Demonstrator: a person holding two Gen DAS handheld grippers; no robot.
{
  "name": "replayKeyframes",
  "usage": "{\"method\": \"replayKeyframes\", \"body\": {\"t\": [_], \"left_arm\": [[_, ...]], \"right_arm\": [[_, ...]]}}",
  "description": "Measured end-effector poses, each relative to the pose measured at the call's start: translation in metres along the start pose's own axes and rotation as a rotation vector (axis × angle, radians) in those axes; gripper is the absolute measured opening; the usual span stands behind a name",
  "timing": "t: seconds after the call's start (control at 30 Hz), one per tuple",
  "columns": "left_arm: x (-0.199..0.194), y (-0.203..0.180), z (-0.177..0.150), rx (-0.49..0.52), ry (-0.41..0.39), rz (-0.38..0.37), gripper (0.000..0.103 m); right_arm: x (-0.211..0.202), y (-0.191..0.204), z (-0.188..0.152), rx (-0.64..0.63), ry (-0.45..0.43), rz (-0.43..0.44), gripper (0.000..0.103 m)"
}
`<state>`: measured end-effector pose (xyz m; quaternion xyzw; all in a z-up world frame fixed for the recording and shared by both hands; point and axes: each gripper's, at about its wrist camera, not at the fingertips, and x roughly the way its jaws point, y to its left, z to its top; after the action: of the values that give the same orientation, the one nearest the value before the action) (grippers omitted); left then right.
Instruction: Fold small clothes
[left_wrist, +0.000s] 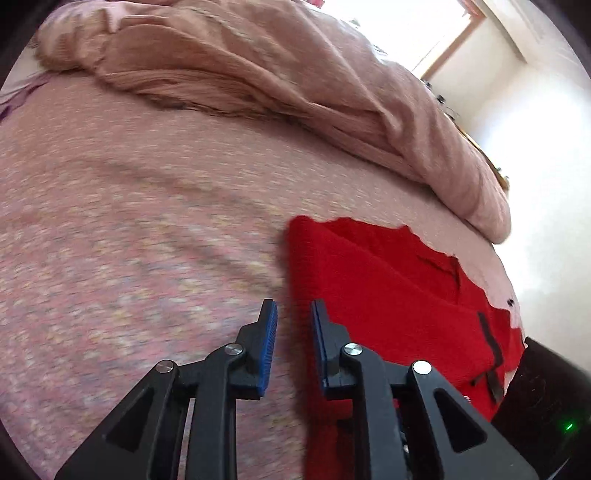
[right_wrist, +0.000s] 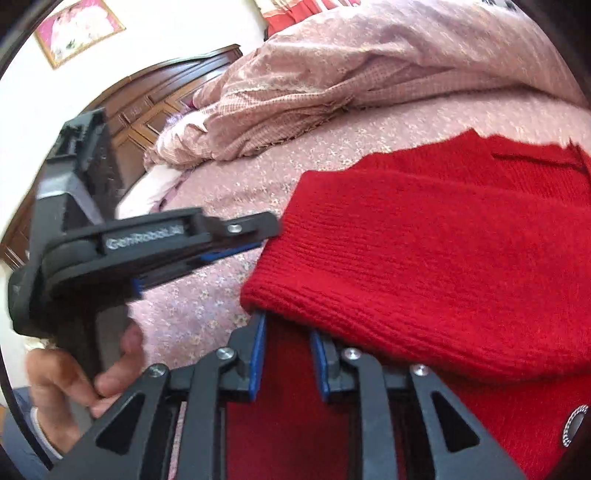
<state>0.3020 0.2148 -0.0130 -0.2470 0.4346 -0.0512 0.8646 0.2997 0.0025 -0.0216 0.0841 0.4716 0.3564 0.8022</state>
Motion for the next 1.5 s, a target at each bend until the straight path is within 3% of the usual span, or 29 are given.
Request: {"method": "replayKeyframes", "body": {"t": [0.1, 0.17, 0.27, 0.33, 0.43, 0.53, 0.67, 0.7, 0.73, 0.83, 0.93, 1.0, 1.07, 1.1, 1.2, 1.3, 1.5], "left_arm": [[-0.01, 0.018, -0.004, -0.021, 0.007, -0.01, 0.011], [-0.013, 0.02, -0.006, -0.028, 0.01, -0.017, 0.011], [-0.017, 0.012, -0.007, -0.01, -0.009, -0.014, 0.011], [-0.02, -0.002, -0.008, 0.021, -0.035, -0.008, 0.011], [-0.017, -0.03, -0.012, 0.113, -0.079, 0.023, 0.011], [-0.01, -0.05, -0.019, 0.209, -0.098, 0.047, 0.011], [0.015, -0.062, -0.034, 0.265, -0.034, 0.053, 0.011], [0.022, -0.06, -0.038, 0.27, -0.007, 0.072, 0.011], [0.03, -0.06, -0.041, 0.271, 0.014, 0.089, 0.011], [0.032, -0.064, -0.04, 0.286, -0.006, 0.11, 0.011], [0.022, -0.069, -0.042, 0.309, -0.028, 0.128, 0.011], [0.016, -0.079, -0.047, 0.352, -0.035, 0.156, 0.011], [0.01, -0.095, -0.058, 0.436, -0.062, 0.197, 0.012], [0.007, -0.107, -0.066, 0.48, -0.092, 0.222, 0.015], [0.003, -0.136, -0.087, 0.478, -0.123, 0.266, 0.028], [0.008, -0.176, -0.106, 0.43, -0.103, 0.242, 0.028], [0.039, -0.287, -0.148, 0.373, -0.149, 0.158, 0.033]], "right_arm": [[0.008, 0.007, -0.004, -0.038, 0.043, -0.072, 0.022], [0.0, 0.009, -0.004, -0.022, 0.077, -0.075, 0.023], [-0.03, 0.012, -0.011, -0.01, 0.028, 0.045, 0.024], [-0.05, 0.012, -0.005, -0.03, -0.02, 0.069, 0.024], [-0.084, -0.013, 0.01, -0.044, -0.073, -0.014, 0.024], [-0.103, -0.068, 0.026, 0.058, -0.111, -0.117, 0.024], [-0.109, -0.13, 0.02, 0.099, -0.107, -0.315, 0.024], [-0.107, -0.145, 0.013, 0.12, -0.081, -0.363, 0.017], [-0.101, -0.159, 0.007, 0.146, -0.043, -0.373, 0.017], [-0.114, -0.173, 0.008, 0.193, -0.078, -0.305, 0.01], [-0.141, -0.182, 0.001, 0.232, -0.128, -0.178, 0.02], [-0.179, -0.192, -0.015, 0.233, -0.187, -0.156, 0.038], [-0.217, -0.211, -0.032, 0.243, -0.243, -0.179, 0.063], [-0.237, -0.227, -0.043, 0.262, -0.271, -0.162, 0.067], [-0.277, -0.272, -0.062, 0.344, -0.28, -0.142, 0.069], [-0.315, -0.311, -0.074, 0.386, -0.328, -0.173, 0.07], [-0.384, -0.408, -0.099, 0.589, -0.447, -0.218, 0.07]]}}
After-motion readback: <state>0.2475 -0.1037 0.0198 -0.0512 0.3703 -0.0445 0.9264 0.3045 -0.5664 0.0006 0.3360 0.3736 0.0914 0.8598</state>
